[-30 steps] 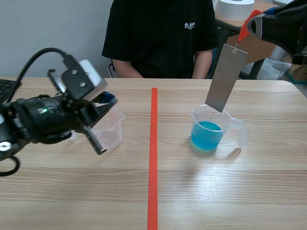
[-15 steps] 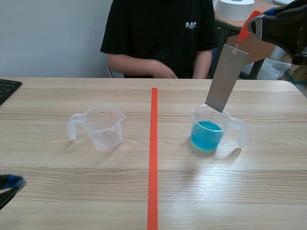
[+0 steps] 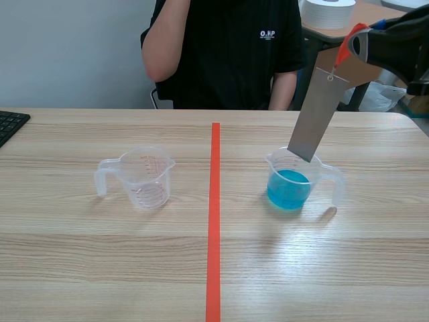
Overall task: Do the redox reaction experiment.
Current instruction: 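Lower the plate into the blue solution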
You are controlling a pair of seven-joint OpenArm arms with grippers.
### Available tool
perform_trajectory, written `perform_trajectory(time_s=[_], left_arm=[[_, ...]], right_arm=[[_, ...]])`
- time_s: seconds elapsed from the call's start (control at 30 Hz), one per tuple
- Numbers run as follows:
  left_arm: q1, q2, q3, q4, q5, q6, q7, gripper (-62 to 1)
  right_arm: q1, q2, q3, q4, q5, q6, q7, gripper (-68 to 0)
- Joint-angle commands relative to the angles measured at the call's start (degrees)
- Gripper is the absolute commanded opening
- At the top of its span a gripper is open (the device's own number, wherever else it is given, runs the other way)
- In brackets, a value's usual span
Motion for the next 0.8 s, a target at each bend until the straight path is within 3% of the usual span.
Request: perform_trajectory(time_s=[0.0,0.27,0.77], left_arm=[[0.92,1.22,-0.42,0.33,-0.17,0.04,-0.37,-56.2],[2.75,5.97,-0.42,0.24,0.02,0.02,2.12,-56.2],[2.71,6.84,-0.42,0.24,0.02,-0.17,4.35,-56.2]], right_arm=[[1.01,-0.04,0.48,-0.68,-0.22,0.33,1.11,-66.0],[1.03,-2.27,-1.70,-3.50,-5.38,0.33,4.66,-66.0],[2.86,-8.41,-6.10,-11.50,-16.85,0.33,11.52,-66.0]])
